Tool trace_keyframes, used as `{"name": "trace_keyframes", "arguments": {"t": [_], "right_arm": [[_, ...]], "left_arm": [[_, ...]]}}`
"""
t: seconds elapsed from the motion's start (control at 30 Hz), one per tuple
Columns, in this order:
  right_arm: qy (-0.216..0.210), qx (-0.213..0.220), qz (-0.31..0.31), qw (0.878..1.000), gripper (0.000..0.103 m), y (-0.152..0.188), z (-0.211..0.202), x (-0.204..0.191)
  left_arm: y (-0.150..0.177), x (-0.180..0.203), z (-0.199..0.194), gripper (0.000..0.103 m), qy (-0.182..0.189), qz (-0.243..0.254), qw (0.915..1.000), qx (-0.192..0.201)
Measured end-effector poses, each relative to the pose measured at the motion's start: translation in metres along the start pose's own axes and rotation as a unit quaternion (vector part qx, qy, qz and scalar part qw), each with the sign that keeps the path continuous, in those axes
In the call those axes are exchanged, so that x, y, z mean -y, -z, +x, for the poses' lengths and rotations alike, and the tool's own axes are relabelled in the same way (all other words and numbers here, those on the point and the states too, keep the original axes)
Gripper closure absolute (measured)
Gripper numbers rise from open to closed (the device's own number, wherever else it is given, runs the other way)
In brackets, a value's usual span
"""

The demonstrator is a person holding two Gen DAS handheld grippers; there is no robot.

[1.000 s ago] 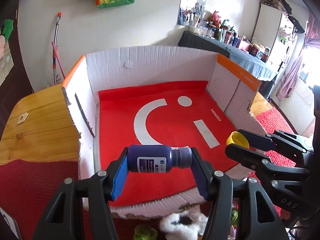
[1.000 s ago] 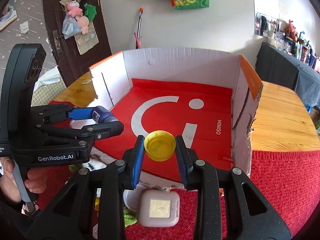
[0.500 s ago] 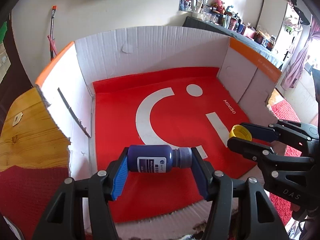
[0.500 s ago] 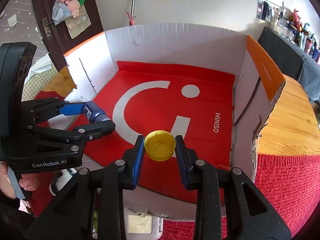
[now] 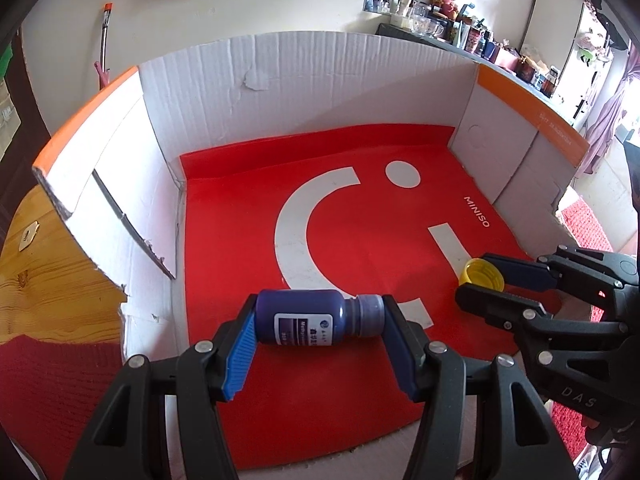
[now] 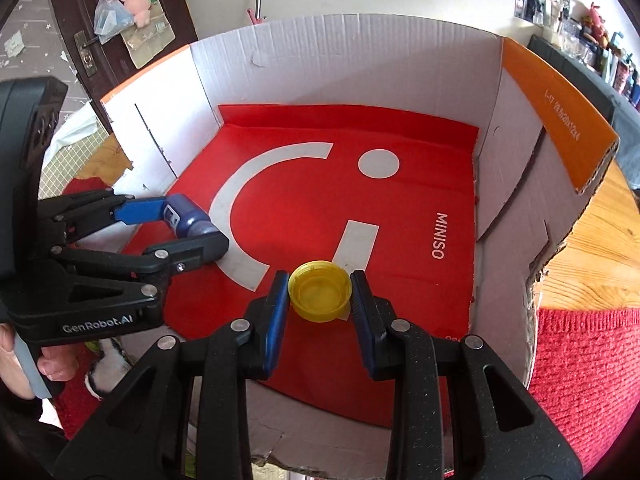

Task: Organize objects
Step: 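Carry the blue bottle and yellow cap with both tools into the cardboard box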

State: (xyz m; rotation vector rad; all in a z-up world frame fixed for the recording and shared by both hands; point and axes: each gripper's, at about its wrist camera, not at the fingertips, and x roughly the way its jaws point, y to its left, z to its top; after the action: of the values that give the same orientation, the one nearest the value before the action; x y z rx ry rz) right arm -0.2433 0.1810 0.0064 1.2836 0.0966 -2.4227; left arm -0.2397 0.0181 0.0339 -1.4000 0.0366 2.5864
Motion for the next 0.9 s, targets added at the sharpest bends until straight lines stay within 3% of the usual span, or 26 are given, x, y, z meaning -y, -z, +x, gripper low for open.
{"name": "trace_keyframes", "arguments": {"t": [0.9], "right_arm": [[0.002,0.006,-0.001,1.0,0.074,-0.0014,0.0023,-0.0021]], "left_arm": [[0.0018,-0.0003,0.0042,0.042,0.002,-0.006,1.0,0.004]]}}
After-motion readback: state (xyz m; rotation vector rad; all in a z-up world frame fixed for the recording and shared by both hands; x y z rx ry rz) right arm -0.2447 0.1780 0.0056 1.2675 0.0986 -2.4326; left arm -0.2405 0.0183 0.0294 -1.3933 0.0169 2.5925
